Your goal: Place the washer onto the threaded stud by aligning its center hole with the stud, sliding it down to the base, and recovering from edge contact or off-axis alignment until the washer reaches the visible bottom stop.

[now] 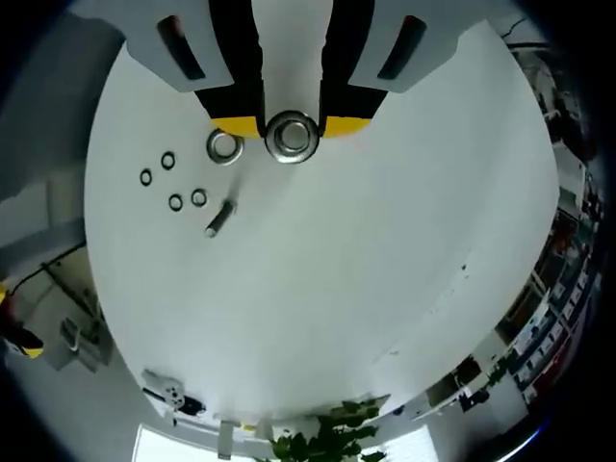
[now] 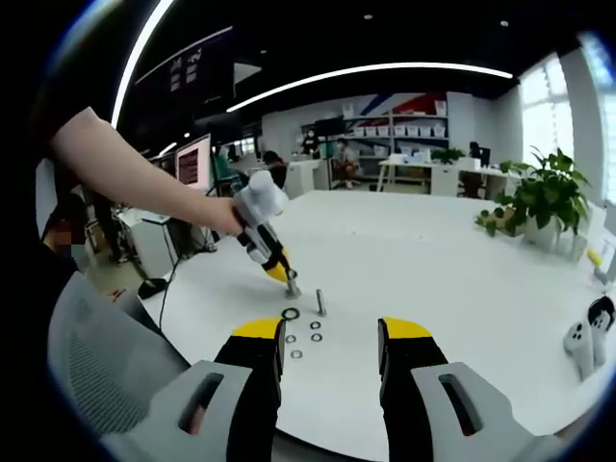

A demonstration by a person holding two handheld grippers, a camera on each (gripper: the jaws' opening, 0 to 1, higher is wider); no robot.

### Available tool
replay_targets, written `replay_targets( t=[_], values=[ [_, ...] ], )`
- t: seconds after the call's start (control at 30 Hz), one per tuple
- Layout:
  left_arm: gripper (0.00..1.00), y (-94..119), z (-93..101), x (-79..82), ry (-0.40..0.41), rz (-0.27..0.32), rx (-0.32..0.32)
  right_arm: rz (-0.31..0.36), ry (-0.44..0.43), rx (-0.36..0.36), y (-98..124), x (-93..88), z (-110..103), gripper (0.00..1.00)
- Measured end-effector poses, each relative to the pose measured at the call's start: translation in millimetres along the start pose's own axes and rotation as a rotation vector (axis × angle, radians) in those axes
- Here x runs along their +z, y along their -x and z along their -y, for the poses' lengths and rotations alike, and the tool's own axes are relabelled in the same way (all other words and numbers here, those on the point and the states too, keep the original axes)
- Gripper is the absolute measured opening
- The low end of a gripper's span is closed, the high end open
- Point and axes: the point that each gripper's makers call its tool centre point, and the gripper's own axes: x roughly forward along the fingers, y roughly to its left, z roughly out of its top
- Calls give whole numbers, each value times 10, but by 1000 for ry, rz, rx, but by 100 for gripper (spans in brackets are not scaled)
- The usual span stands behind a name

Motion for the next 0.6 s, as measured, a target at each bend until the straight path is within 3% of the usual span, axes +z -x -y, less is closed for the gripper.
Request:
replay_targets(
  t=[0.2,0.6],
  values=[
    [20,-122,8,-62,45,20,-9,2,-3,-4,3,1,15,41],
    [20,-339,30,-150,51,17,-9,6,-5,-9,6,0,41,41]
  ],
)
